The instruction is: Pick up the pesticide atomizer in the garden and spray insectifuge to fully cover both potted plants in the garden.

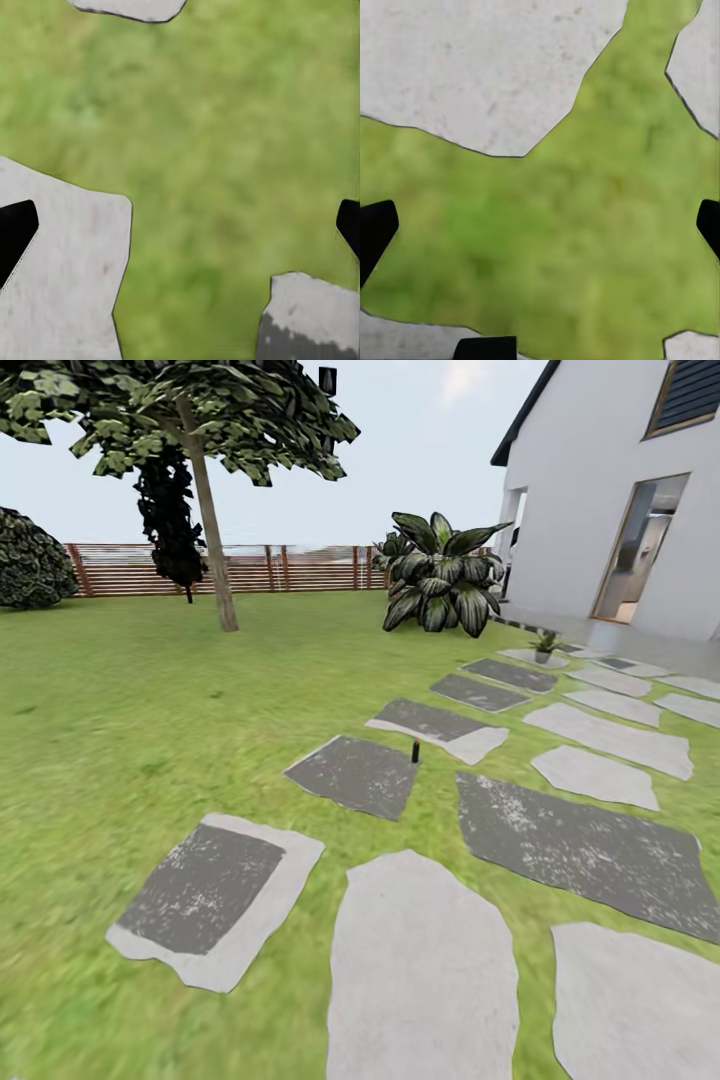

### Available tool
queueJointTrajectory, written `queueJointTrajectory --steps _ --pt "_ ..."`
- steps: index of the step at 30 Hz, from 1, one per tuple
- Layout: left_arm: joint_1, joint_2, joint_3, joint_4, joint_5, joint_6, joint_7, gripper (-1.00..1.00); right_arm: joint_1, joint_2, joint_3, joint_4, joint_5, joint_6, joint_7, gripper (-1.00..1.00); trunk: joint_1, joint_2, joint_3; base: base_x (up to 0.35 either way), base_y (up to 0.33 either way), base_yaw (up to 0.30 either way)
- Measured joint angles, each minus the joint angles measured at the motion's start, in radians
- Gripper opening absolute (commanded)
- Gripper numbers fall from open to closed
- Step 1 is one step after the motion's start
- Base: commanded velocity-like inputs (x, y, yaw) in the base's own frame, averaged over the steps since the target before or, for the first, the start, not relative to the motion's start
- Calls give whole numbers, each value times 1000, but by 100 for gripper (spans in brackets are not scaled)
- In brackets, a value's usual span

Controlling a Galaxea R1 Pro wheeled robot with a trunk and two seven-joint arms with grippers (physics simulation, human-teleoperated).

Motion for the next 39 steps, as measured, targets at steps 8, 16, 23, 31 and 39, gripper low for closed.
queueJointTrajectory --steps 8,16,23,31,39 --pt "0 1 0 0 0 0 0 100 0 0 -3 -1 0 0 1 100 0 0 0 339 0 0" --pt "0 1 0 0 1 0 0 100 0 0 -5 -2 -1 0 1 100 0 0 0 340 0 -104" --pt "0 0 0 0 0 0 0 100 0 0 -6 -2 -1 0 0 100 0 0 0 339 0 -252" --pt "0 1 0 0 1 0 0 100 0 0 -7 -2 -1 0 0 100 0 0 0 339 0 -259" --pt "0 1 0 0 0 0 0 100 0 0 -7 -2 -1 0 0 100 0 0 0 340 0 -76"
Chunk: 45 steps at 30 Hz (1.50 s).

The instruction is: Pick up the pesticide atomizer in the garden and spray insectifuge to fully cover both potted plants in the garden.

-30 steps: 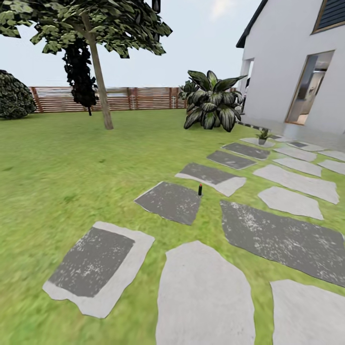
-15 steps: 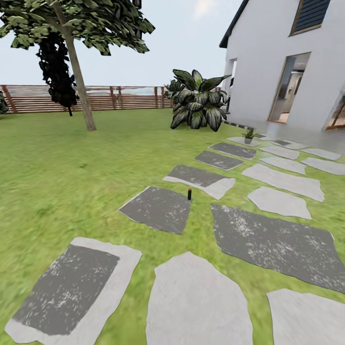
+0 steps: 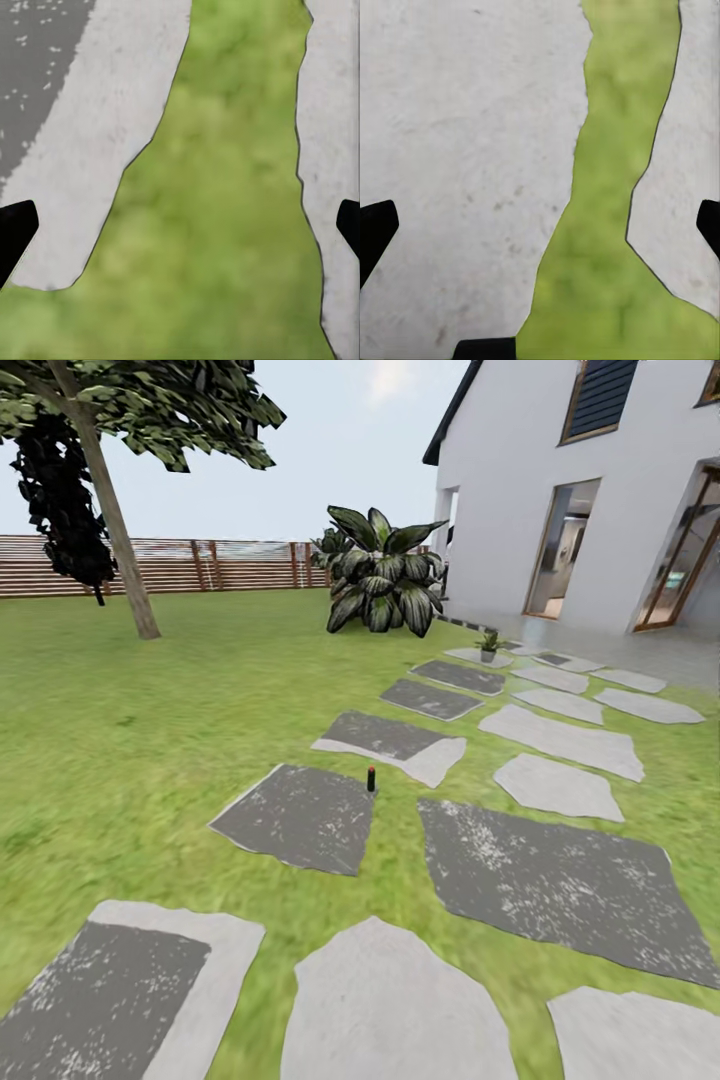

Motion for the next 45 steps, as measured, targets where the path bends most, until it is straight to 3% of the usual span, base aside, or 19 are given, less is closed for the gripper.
queueJointTrajectory --steps 29,45 --pt "0 -1 0 0 0 0 0 100 0 0 0 0 0 0 0 100 0 0 0 339 -2 -1" --pt "0 -1 -1 0 -1 0 0 100 0 0 1 0 1 -1 0 100 0 0 0 291 -148 0"
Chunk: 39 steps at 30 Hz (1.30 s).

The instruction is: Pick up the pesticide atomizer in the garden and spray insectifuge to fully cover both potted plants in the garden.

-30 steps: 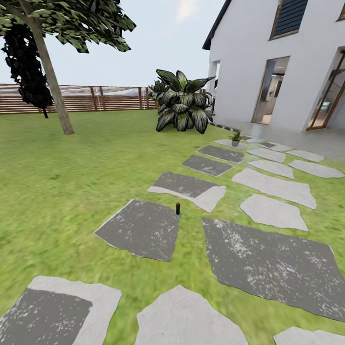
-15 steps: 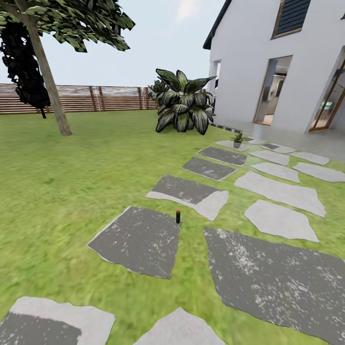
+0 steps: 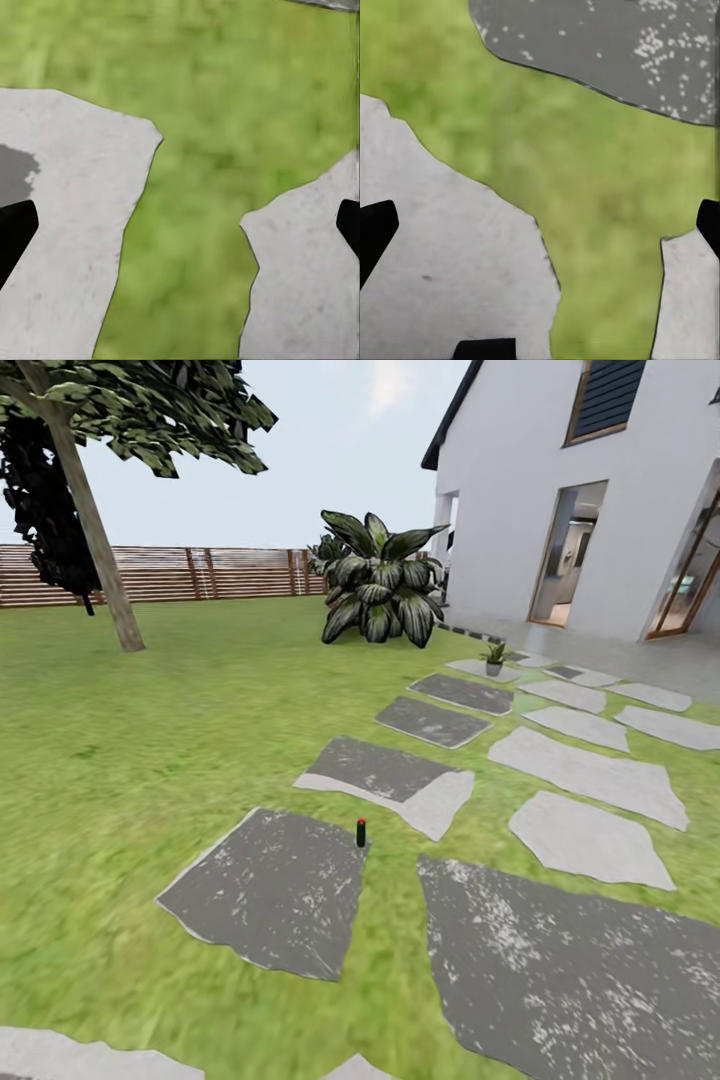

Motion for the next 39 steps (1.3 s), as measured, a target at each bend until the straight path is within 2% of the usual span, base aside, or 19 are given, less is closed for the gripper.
queueJointTrajectory --steps 39 --pt "0 0 0 0 0 0 0 100 0 0 1 0 0 1 1 100 0 0 0 280 -169 0"
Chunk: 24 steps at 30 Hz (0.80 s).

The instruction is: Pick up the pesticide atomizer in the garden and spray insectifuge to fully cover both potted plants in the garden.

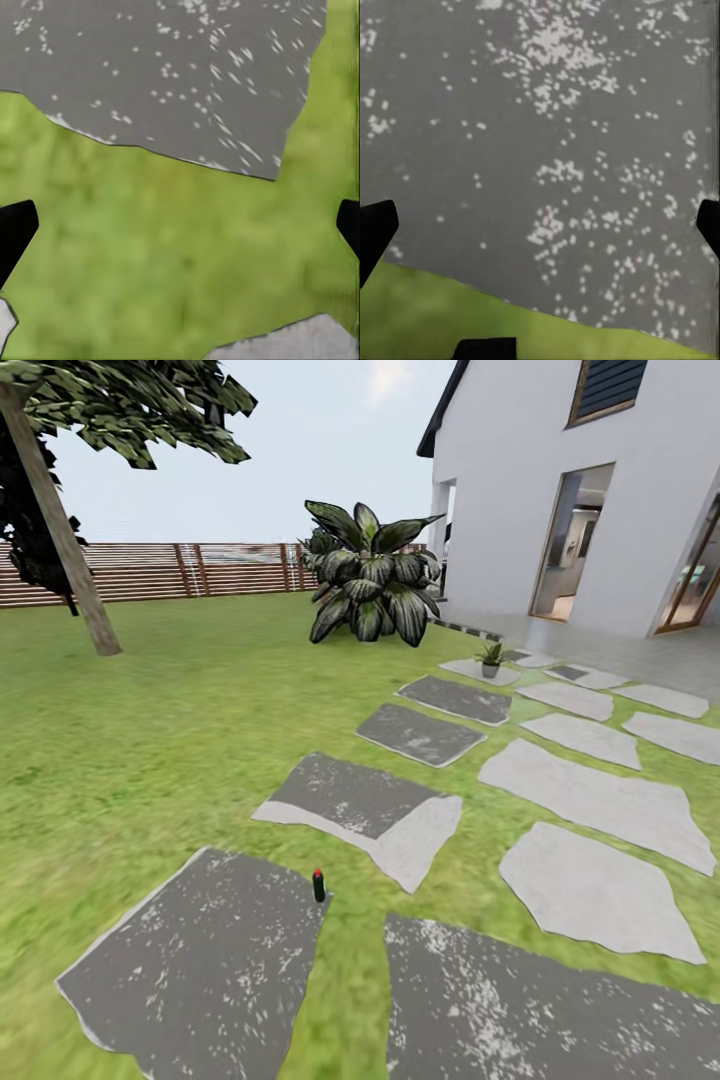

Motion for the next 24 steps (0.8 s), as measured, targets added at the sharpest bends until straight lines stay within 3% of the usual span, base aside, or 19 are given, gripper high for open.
queueJointTrajectory --steps 14,24 --pt "0 0 0 0 0 0 0 100 0 0 2 0 0 0 -1 100 0 0 0 276 -172 14" --pt "0 0 0 0 0 0 0 100 0 0 2 0 0 0 -1 100 0 0 2 205 -230 224"
